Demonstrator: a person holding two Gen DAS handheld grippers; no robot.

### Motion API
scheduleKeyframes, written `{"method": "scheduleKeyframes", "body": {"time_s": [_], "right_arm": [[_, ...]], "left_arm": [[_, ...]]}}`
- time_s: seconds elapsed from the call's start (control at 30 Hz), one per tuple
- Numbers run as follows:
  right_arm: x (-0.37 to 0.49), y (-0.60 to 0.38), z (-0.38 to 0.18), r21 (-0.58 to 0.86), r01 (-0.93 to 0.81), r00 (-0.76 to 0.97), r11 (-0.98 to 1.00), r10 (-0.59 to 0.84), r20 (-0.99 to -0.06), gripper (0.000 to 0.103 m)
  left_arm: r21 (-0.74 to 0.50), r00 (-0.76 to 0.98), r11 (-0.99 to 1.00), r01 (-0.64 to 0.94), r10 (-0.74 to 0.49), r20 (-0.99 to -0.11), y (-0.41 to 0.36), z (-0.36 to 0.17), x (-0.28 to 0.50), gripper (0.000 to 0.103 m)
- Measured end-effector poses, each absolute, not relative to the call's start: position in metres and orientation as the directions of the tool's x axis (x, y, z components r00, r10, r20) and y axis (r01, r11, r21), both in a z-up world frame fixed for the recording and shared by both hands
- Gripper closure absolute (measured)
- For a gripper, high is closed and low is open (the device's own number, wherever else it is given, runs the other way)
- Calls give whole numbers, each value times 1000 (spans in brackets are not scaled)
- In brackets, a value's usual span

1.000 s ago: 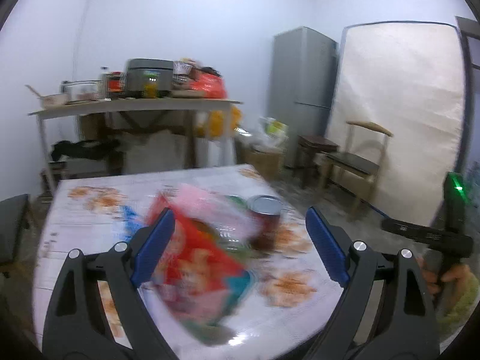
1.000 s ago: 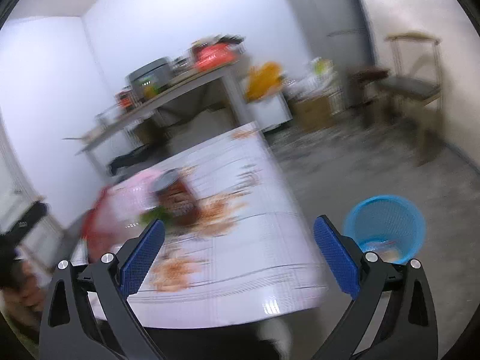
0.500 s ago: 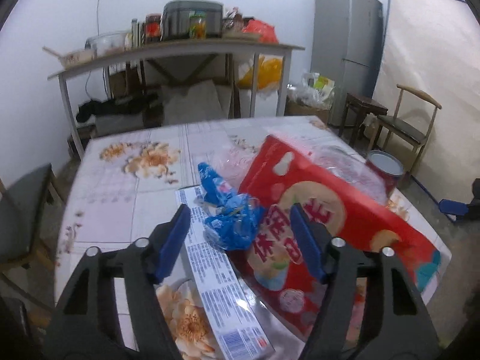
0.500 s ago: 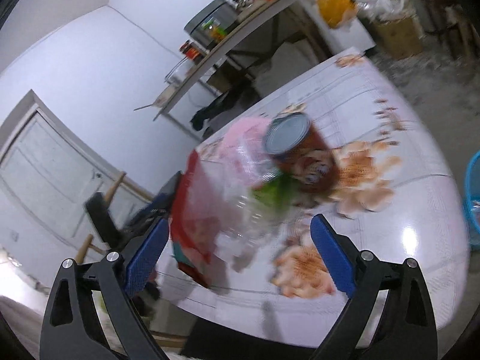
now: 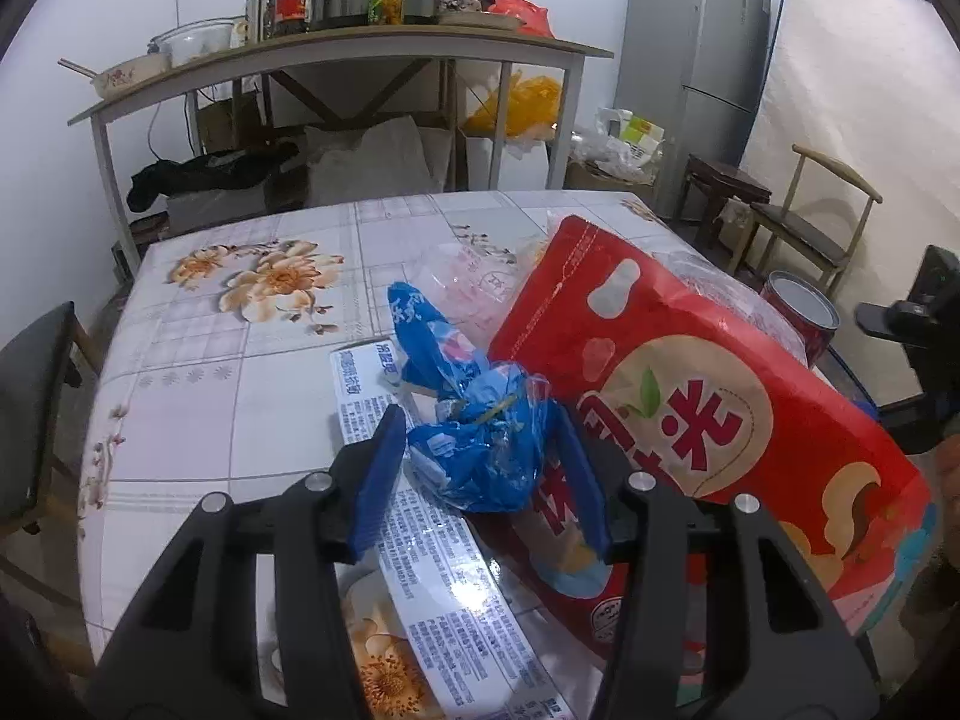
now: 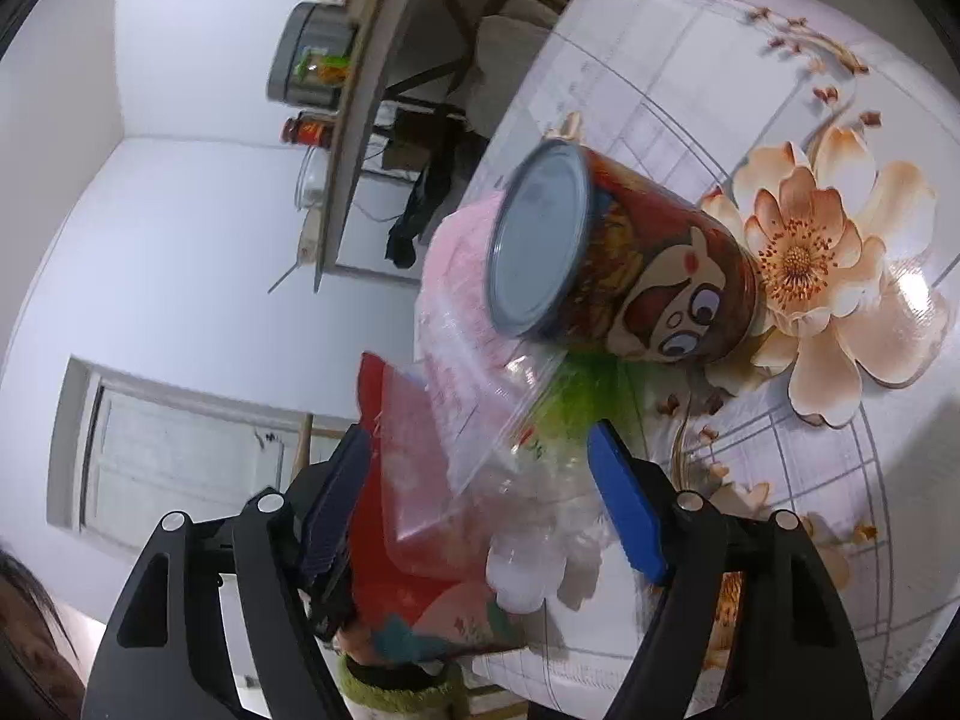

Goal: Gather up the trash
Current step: 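Grasp the blue wrapper with the left gripper while the right grasps a plastic bag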

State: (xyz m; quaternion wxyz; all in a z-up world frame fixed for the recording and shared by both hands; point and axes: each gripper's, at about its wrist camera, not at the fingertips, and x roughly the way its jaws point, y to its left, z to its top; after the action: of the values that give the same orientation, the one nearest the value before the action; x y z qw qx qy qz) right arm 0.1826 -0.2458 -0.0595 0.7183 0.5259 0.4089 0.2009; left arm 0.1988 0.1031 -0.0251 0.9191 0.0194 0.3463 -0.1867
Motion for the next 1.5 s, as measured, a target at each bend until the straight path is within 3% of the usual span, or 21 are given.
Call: {"method": "scheduleKeyframes", "body": {"time_s": [0.23,0.4,0.7,1.5], "right_arm": [[189,-243,-75,919,203,607,339,693,-389,39],[193,-243,-86,931,230,622,282,693,-364,50],[189,-246,-93,950,209,639,231,703,-312,66],[150,-247,-80,980,106,645,170,738,-198,92]], "left_arm": [[-133,671,920,368,-362,-647,108,-29,203,55],[-159,657,915,371,-380,-651,108,-33,207,66],[-184,652,913,364,-390,-650,110,-36,209,74],[-220,700,902,371,-428,-572,113,-12,176,77]]}}
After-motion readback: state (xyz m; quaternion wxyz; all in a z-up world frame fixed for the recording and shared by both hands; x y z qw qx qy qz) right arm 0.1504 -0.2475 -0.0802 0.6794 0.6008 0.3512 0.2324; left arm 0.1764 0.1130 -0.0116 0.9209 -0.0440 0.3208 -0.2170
